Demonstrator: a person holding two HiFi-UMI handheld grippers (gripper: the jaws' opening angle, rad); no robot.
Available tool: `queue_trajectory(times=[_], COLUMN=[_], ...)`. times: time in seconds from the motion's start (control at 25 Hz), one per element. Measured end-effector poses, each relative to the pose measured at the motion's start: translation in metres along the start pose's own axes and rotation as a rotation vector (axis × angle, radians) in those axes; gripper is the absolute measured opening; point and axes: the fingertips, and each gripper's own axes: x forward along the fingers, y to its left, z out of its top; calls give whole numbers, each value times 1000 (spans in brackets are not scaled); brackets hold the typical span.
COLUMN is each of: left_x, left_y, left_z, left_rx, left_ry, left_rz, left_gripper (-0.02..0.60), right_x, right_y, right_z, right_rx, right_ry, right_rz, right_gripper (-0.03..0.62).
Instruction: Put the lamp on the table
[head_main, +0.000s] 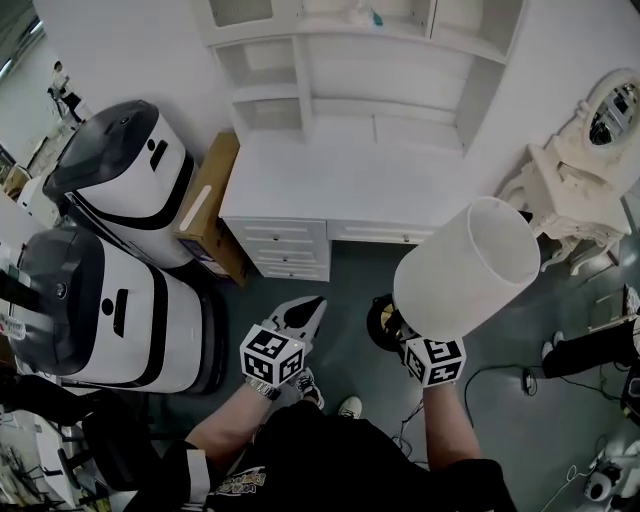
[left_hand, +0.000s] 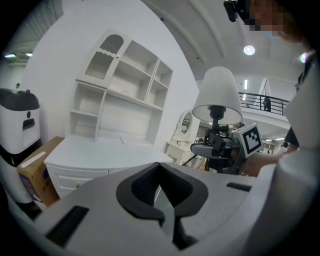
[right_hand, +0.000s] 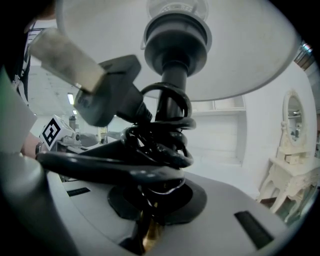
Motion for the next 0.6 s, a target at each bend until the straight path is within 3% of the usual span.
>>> queue_trajectory(times=[0.6], left_x=[-2], left_y=[112], left_z=[34], left_rx=[2], left_ry=[-23], left_rz=[-15], left_gripper=[0], right_x=[103], right_y=[20], right_z=[38], right_rx=[4], right_ry=[-13], right_rz=[-40], right_gripper=[63])
